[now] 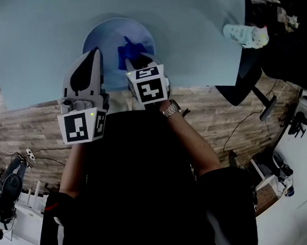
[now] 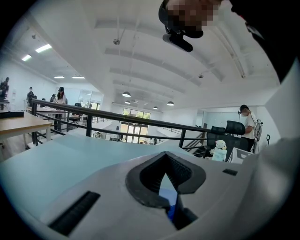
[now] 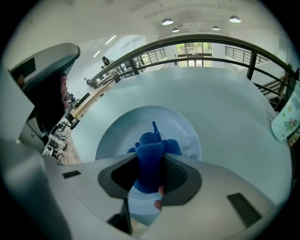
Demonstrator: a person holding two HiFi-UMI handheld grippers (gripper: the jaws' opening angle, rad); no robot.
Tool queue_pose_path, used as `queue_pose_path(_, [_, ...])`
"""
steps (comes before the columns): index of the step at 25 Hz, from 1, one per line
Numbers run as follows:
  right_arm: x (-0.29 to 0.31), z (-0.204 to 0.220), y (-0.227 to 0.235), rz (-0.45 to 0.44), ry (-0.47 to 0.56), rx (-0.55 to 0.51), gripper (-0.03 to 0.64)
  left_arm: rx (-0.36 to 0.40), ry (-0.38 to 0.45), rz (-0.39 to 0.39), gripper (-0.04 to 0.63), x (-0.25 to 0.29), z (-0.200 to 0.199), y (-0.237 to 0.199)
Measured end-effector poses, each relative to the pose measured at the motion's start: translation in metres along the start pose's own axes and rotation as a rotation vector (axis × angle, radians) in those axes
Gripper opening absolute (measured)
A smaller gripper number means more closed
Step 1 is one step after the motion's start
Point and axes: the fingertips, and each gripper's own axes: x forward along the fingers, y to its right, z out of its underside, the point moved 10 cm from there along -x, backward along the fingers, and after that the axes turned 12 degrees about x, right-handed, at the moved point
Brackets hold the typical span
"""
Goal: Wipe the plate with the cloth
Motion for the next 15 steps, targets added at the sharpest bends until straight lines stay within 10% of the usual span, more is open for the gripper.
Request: queue_pose_path(15, [0.028,-0.024,-0.053,-0.028,0.066,0.047,0.118,0.005,-0.027,-0.018,0.002,-0.023,0.011,-0.057])
